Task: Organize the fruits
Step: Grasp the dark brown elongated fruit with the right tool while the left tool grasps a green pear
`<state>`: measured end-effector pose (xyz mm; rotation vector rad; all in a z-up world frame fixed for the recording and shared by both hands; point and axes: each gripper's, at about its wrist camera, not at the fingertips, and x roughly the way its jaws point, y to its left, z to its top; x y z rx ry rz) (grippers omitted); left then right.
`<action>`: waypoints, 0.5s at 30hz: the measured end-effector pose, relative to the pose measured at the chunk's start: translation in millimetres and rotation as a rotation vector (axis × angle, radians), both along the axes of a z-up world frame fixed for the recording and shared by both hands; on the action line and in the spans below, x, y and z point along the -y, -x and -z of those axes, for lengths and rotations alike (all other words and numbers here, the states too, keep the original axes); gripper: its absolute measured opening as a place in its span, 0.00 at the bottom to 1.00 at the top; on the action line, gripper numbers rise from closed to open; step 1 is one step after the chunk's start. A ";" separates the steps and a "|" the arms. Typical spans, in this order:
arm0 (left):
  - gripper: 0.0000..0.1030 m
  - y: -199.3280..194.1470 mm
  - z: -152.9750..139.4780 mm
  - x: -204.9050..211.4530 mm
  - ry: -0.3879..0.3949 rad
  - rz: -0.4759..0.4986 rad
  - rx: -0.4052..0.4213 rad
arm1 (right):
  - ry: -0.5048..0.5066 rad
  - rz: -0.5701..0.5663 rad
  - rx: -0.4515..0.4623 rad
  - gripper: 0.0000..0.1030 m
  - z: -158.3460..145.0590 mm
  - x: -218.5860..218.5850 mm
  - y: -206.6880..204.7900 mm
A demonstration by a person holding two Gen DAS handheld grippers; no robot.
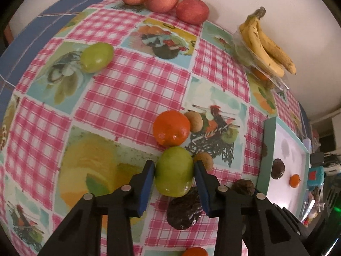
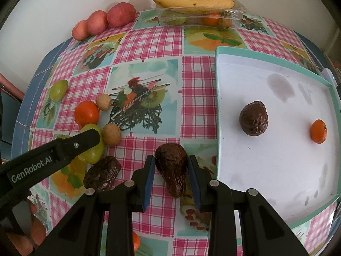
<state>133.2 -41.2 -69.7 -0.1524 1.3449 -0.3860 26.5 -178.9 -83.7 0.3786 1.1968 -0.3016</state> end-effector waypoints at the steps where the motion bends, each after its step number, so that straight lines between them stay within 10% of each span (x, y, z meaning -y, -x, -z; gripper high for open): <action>1: 0.40 -0.4 -3.5 -1.4 0.010 -0.004 0.004 | 0.001 0.000 -0.001 0.32 0.0 -0.1 -0.2; 15: 0.40 3.5 -53.3 -4.3 0.069 -0.007 0.096 | 0.023 0.003 0.104 0.31 -42.8 -0.4 7.4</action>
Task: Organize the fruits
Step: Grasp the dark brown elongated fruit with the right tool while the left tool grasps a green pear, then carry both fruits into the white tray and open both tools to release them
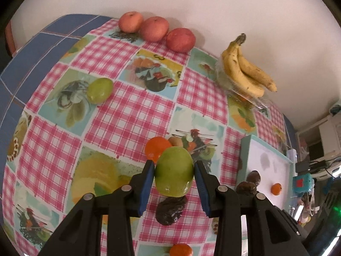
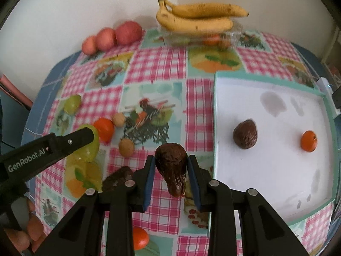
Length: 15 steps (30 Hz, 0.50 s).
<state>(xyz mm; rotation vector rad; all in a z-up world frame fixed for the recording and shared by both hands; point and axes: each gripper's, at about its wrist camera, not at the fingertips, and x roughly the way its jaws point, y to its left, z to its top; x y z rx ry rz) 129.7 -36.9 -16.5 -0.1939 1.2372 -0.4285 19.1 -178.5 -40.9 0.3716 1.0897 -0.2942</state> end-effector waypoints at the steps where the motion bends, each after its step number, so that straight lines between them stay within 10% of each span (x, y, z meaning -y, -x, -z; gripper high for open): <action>1: 0.40 1.0 -0.6 2.0 0.003 0.007 -0.001 | 0.005 0.004 0.005 0.31 -4.0 1.1 1.3; 15: 0.40 33.6 -12.0 54.2 0.021 0.143 0.008 | 0.058 0.229 -0.047 0.31 -16.9 82.3 44.5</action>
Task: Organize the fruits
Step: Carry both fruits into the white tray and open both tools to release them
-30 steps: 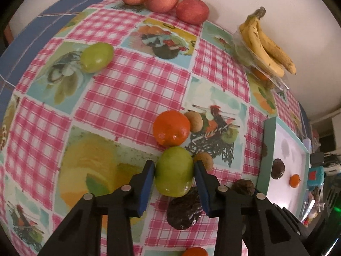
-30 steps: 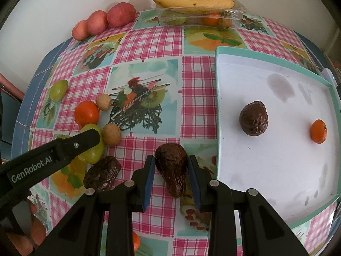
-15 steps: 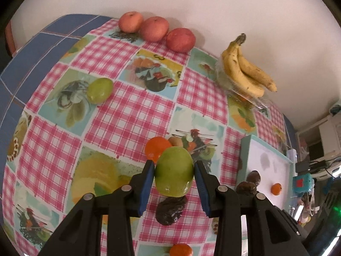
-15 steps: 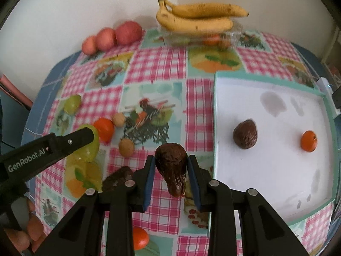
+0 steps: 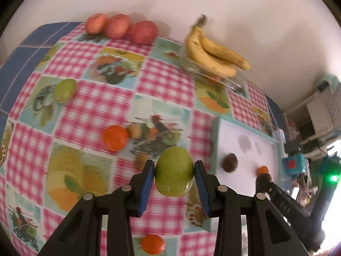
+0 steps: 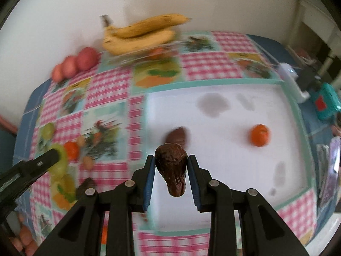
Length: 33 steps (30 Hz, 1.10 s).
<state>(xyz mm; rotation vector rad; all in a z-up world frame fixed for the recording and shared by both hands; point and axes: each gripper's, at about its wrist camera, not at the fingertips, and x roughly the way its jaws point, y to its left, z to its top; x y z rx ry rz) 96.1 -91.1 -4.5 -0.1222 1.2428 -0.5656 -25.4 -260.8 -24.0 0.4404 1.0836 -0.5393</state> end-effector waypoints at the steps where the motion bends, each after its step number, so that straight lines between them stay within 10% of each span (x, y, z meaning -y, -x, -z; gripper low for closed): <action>1: 0.40 4.6 0.1 6.1 0.000 0.018 -0.001 | 0.006 0.024 -0.009 0.31 0.5 8.3 5.7; 17: 0.40 80.2 25.4 97.1 -0.056 0.309 -0.044 | 0.043 0.261 -0.019 0.31 -11.3 99.9 84.4; 33: 0.40 91.9 62.4 121.7 -0.108 0.341 -0.076 | -0.037 0.222 -0.106 0.31 33.1 100.6 77.8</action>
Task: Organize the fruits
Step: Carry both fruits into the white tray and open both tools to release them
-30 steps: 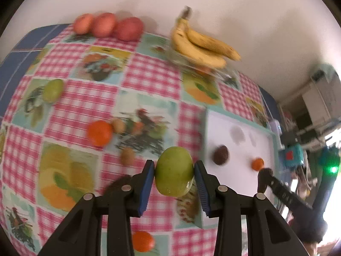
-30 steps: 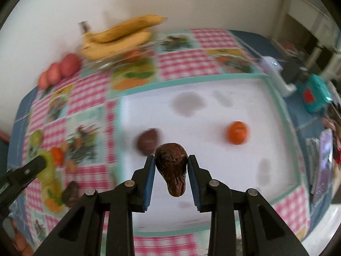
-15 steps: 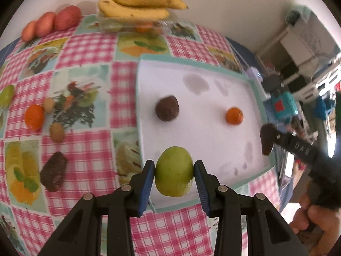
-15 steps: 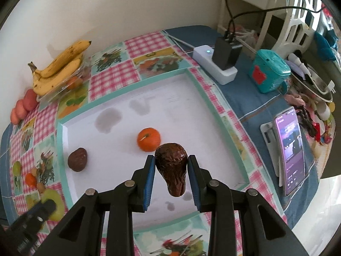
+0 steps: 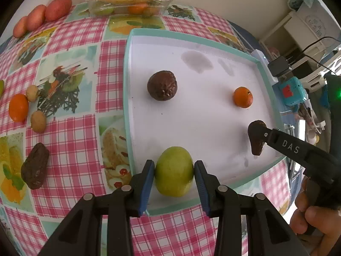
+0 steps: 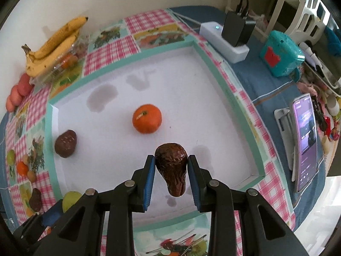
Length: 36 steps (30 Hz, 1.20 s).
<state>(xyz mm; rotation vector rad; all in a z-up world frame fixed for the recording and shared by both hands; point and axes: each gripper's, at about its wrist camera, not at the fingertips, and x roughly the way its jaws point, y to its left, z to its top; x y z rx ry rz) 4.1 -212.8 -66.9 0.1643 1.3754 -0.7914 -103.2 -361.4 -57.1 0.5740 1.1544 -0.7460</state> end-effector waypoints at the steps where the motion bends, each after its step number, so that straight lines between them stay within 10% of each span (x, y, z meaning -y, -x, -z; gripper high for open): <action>1: 0.40 0.4 0.3 1.4 0.000 -0.001 0.002 | -0.004 -0.001 -0.005 0.31 2.5 0.3 -0.2; 18: 0.42 -3.9 -5.2 -6.3 0.008 -0.012 0.015 | -0.025 -0.005 -0.011 0.32 14.0 2.2 -0.6; 29: 0.91 -18.4 -36.8 -28.4 -0.017 -0.081 0.145 | 0.015 -0.025 0.024 0.60 -6.8 -4.5 -2.2; 36: 1.00 -39.5 -49.1 -56.2 -0.079 -0.150 0.259 | 0.060 -0.059 0.077 0.84 -27.1 -14.7 -4.4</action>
